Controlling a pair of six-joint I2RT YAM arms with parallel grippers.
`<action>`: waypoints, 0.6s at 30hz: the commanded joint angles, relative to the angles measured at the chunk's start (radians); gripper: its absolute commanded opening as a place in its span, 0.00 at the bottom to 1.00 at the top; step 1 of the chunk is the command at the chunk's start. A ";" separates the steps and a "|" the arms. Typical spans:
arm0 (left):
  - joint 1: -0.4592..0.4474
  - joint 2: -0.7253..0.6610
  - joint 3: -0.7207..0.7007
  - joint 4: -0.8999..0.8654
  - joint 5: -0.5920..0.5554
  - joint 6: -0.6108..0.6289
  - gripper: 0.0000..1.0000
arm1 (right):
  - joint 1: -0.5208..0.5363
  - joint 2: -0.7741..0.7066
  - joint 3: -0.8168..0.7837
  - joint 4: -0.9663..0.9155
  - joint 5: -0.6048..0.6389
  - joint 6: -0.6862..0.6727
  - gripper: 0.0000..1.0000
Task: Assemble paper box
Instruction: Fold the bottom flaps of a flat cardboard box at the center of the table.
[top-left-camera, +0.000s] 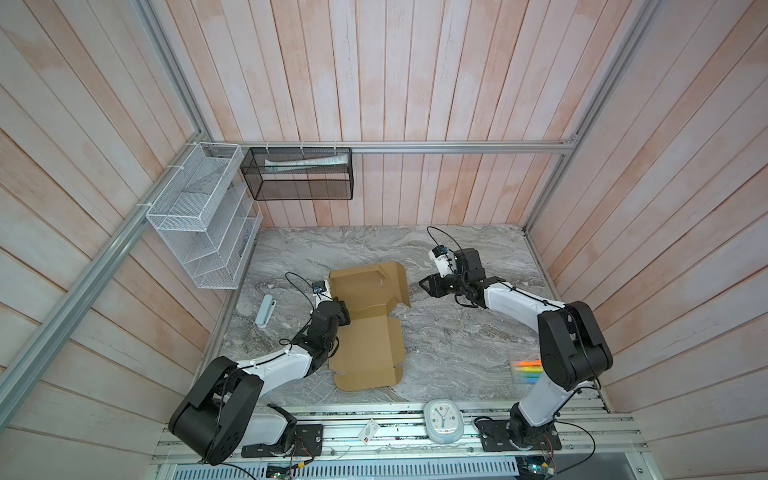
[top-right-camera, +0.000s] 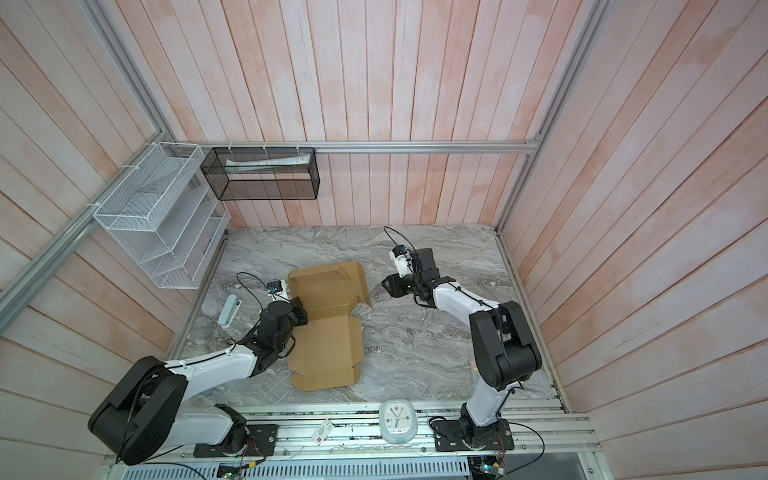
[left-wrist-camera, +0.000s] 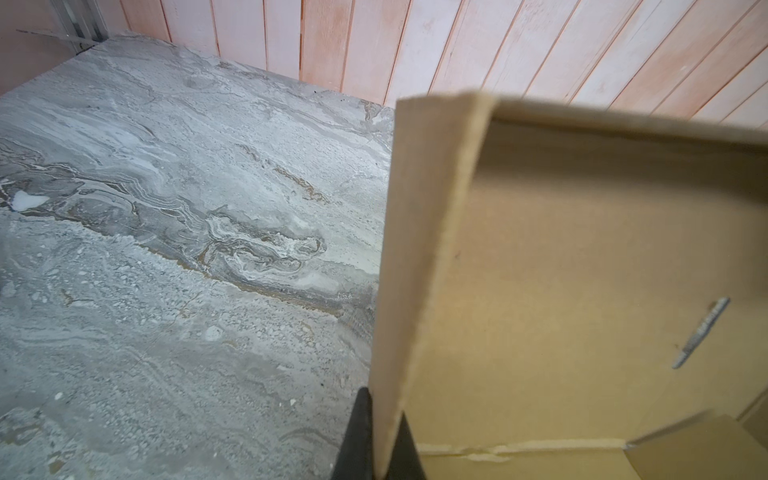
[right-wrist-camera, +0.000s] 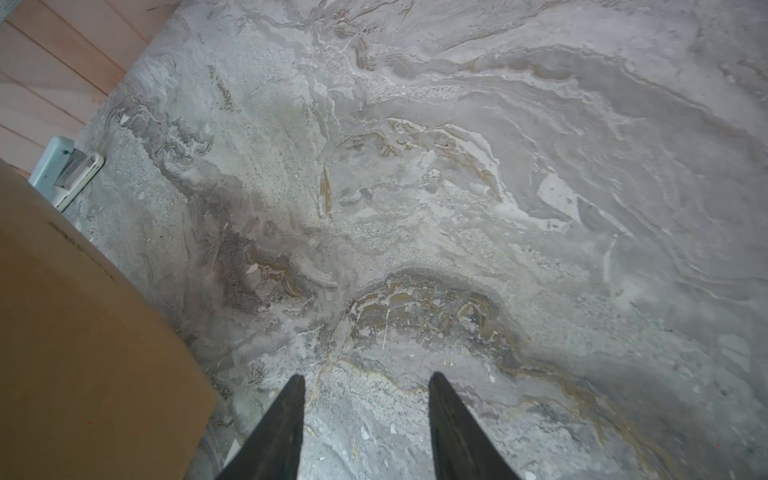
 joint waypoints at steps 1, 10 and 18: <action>0.004 0.012 0.037 -0.009 0.023 0.019 0.00 | 0.017 0.031 0.049 -0.010 -0.090 -0.058 0.49; 0.004 0.036 0.067 -0.031 0.053 0.025 0.00 | 0.048 0.026 0.069 -0.034 -0.181 -0.100 0.49; 0.004 0.040 0.085 -0.046 0.061 0.032 0.00 | 0.056 -0.003 0.045 -0.032 -0.270 -0.108 0.49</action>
